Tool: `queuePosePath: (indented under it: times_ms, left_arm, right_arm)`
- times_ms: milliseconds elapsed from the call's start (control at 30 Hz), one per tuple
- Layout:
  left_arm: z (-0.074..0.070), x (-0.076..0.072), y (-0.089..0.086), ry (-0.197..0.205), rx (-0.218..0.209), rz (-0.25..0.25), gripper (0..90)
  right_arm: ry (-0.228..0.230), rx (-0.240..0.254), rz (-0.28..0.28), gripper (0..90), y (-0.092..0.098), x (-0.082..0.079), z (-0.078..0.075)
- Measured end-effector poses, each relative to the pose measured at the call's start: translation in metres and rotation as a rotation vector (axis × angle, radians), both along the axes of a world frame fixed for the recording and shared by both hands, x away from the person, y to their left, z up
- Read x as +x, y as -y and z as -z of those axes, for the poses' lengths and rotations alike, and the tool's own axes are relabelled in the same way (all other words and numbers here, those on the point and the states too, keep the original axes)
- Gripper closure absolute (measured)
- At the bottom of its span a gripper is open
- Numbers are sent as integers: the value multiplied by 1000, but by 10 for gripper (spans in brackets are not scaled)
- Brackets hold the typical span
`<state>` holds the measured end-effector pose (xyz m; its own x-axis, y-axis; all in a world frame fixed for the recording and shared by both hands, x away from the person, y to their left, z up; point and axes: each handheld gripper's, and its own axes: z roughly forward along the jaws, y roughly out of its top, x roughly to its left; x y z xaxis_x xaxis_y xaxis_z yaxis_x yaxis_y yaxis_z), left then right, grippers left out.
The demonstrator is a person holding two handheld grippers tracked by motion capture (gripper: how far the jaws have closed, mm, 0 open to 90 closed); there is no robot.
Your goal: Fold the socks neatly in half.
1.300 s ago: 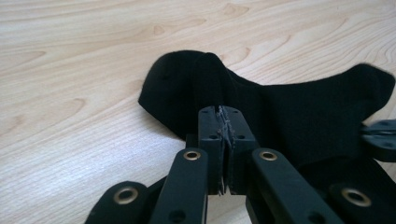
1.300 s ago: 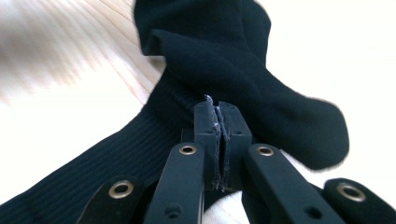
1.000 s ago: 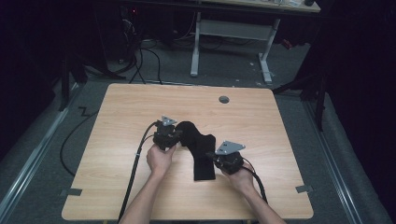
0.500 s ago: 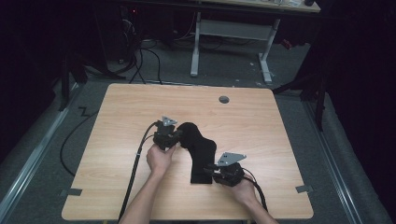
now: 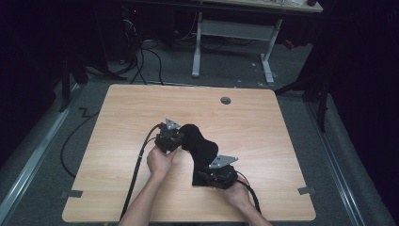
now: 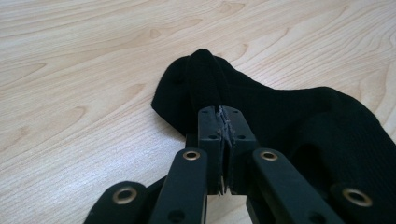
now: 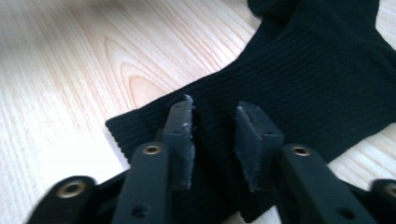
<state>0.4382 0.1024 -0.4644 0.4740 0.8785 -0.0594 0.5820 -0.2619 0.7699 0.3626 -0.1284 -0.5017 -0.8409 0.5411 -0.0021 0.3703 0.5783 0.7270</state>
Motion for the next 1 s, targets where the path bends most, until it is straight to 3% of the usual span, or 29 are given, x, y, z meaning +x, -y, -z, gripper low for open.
queuePosePath:
  times_ms: [267,400,500,700,867,1000]
  left_arm:
    - [-1,-3,8,7,-9,28,873]
    - [-5,0,9,12,-21,22,873]
    - [-10,6,10,11,-30,11,873]
    - [-13,11,12,12,-46,0,874]
    - [-14,14,10,11,-58,-12,873]
    - [-7,16,12,-6,-50,-11,873]
  right_arm:
    - [-3,-9,-1,754,22,-11,-1]
    - [54,-18,9,816,29,-13,-4]
    - [127,-5,23,823,32,-16,-10]
    - [186,34,30,825,39,-17,-28]
    - [196,57,6,825,42,-26,-35]
    - [187,38,-32,823,38,-32,-28]
